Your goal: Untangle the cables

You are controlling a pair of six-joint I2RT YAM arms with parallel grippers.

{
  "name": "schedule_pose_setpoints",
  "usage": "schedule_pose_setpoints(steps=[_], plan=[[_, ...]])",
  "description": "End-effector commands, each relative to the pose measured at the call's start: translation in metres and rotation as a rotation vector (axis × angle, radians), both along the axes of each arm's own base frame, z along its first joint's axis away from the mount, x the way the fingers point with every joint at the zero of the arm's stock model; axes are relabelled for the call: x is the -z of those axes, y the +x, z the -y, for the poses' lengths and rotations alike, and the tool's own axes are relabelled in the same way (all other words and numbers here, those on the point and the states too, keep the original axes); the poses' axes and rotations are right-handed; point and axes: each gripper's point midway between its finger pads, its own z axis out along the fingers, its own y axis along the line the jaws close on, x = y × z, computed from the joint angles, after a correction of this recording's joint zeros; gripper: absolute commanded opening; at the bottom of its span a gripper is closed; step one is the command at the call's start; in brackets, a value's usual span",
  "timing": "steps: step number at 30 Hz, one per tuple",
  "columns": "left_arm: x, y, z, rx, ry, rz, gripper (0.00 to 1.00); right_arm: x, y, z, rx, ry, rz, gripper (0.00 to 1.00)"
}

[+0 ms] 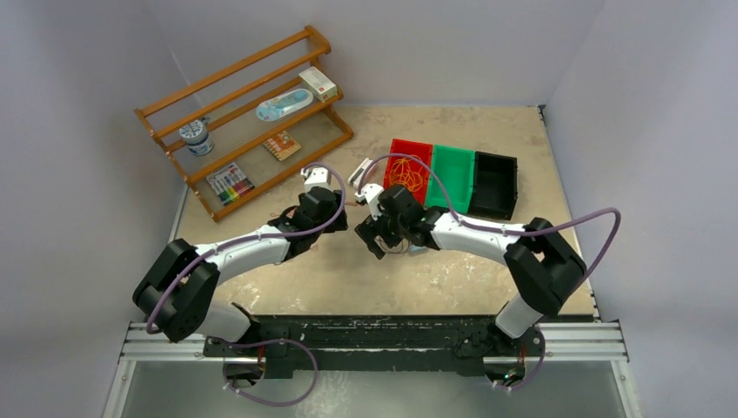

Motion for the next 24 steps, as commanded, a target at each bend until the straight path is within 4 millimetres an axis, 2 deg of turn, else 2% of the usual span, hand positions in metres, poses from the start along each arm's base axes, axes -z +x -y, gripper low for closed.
schedule_pose_setpoints(steps=[1, 7, 11, 14, 18, 24], plan=[[-0.026, 0.011, 0.004, -0.026, -0.038, 0.068, 0.58, 0.010, 0.011, 0.009, 0.090, -0.088, 0.052, 0.99], [-0.025, 0.012, 0.004, -0.028, -0.034, 0.068, 0.58, 0.034, 0.014, 0.022, 0.143, -0.203, 0.062, 0.96], [-0.024, 0.013, 0.004, -0.030, -0.032, 0.068, 0.58, 0.028, 0.026, 0.015, 0.178, -0.197, 0.087, 0.92], [-0.025, 0.014, 0.005, -0.028, -0.030, 0.067, 0.58, 0.029, 0.024, 0.005, 0.168, -0.167, 0.053, 0.88], [-0.026, 0.015, 0.004, -0.031, -0.021, 0.070, 0.58, 0.037, 0.021, -0.003, 0.146, -0.161, 0.007, 0.80], [-0.026, 0.016, 0.003, -0.035, -0.013, 0.070, 0.58, 0.054, 0.017, 0.003, 0.176, -0.205, -0.047, 0.62]])
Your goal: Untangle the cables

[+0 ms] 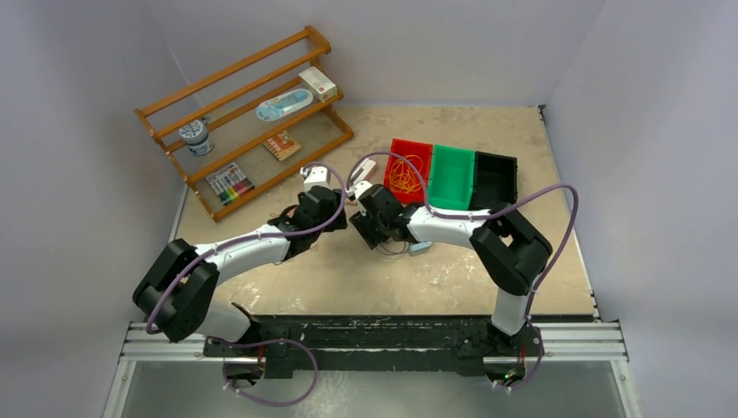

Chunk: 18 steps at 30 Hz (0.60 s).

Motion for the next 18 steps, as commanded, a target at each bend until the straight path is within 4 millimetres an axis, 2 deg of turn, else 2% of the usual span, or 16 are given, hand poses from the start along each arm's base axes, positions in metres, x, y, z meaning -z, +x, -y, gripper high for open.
schedule_pose_setpoints(steps=[1, 8, 14, 15, 18], plan=[[-0.024, 0.015, 0.005, -0.019, -0.025, 0.066, 0.58, 0.021, -0.010, 0.015, 0.044, -0.066, -0.078, 0.58], [-0.023, 0.015, 0.005, -0.022, -0.025, 0.063, 0.58, 0.014, 0.001, 0.028, 0.112, -0.037, -0.072, 0.30], [-0.023, 0.015, 0.003, -0.026, -0.021, 0.062, 0.58, 0.010, 0.008, 0.030, 0.139, -0.006, -0.065, 0.03], [-0.023, 0.015, 0.003, -0.026, -0.021, 0.062, 0.58, 0.008, 0.008, 0.029, 0.141, 0.000, -0.061, 0.00], [-0.022, 0.015, 0.002, -0.028, -0.020, 0.061, 0.57, -0.007, 0.012, 0.025, 0.144, 0.042, -0.032, 0.00]])
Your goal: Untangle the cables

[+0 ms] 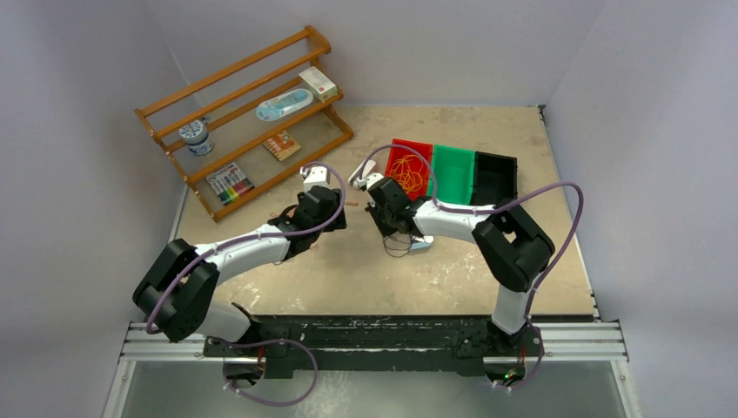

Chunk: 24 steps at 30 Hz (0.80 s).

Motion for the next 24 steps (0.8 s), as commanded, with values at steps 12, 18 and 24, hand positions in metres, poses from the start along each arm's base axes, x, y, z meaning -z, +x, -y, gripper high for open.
schedule_pose_setpoints(steps=[12, 18, 24], plan=[[-0.025, 0.016, -0.002, -0.045, -0.026, 0.072, 0.57, -0.131, 0.014, 0.019, 0.093, 0.263, 0.186, 0.00], [-0.025, 0.017, -0.001, -0.045, -0.028, 0.073, 0.57, -0.159, 0.013, 0.034, 0.114, 0.312, 0.213, 0.00], [-0.024, 0.017, 0.000, -0.046, -0.032, 0.070, 0.57, -0.145, -0.015, 0.010, -0.125, 0.338, 0.099, 0.00]])
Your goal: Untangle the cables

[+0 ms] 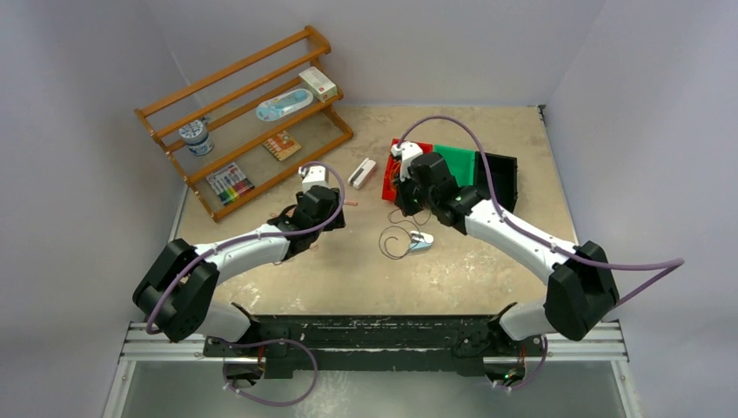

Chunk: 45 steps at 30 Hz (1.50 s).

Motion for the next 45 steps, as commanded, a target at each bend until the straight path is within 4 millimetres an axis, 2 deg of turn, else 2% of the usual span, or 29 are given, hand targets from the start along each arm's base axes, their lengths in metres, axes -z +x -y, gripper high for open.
schedule_pose_setpoints(steps=[1, 4, 8, 10, 12, 14, 15, 16, 18, 24, 27, 29, 31, 34, 38, 45], plan=[[-0.023, 0.014, 0.005, -0.023, -0.042, 0.063, 0.56, -0.004, -0.029, -0.032, -0.267, 0.064, -0.046, 0.00], [-0.023, 0.015, 0.006, -0.022, -0.046, 0.062, 0.57, 0.013, -0.038, -0.033, -0.288, 0.054, -0.105, 0.00], [-0.023, 0.015, 0.006, -0.024, -0.046, 0.062, 0.56, 0.029, -0.039, -0.009, -0.200, -0.062, -0.167, 0.00], [-0.023, 0.015, 0.006, -0.021, -0.044, 0.060, 0.56, 0.032, -0.054, -0.010, -0.246, -0.056, -0.225, 0.00], [-0.021, 0.016, 0.008, -0.020, -0.045, 0.059, 0.56, 0.033, -0.079, -0.021, -0.367, -0.004, -0.287, 0.01], [-0.019, 0.017, 0.009, -0.015, -0.046, 0.053, 0.56, 0.036, -0.098, -0.031, -0.448, 0.028, -0.317, 0.09], [-0.018, 0.017, 0.011, -0.010, -0.048, 0.049, 0.56, 0.039, -0.101, -0.033, -0.450, 0.020, -0.323, 0.17], [-0.018, 0.018, 0.013, -0.007, -0.050, 0.047, 0.56, 0.041, -0.100, -0.032, -0.435, 0.001, -0.320, 0.27], [-0.018, 0.018, 0.014, -0.004, -0.055, 0.046, 0.56, 0.040, -0.088, -0.023, -0.353, -0.045, -0.294, 0.40], [-0.022, 0.018, 0.012, -0.011, -0.056, 0.054, 0.56, 0.008, -0.046, -0.004, -0.117, -0.062, -0.173, 0.52], [-0.022, 0.017, 0.012, -0.010, -0.053, 0.052, 0.56, 0.014, -0.030, 0.016, -0.009, -0.119, -0.175, 0.56], [-0.023, 0.017, 0.012, -0.009, -0.054, 0.052, 0.56, 0.022, -0.022, 0.029, 0.054, -0.150, -0.188, 0.66], [-0.023, 0.017, 0.012, -0.008, -0.054, 0.053, 0.56, 0.031, -0.020, 0.033, 0.063, -0.163, -0.208, 0.77], [-0.024, 0.017, 0.012, -0.009, -0.055, 0.054, 0.56, 0.045, -0.024, 0.029, 0.011, -0.161, -0.242, 0.91], [-0.023, 0.017, 0.012, -0.005, -0.051, 0.051, 0.56, 0.063, -0.031, 0.024, -0.052, -0.164, -0.300, 0.96], [-0.025, 0.016, 0.010, -0.009, -0.053, 0.054, 0.56, 0.100, -0.028, 0.024, -0.061, -0.204, -0.353, 0.93]])
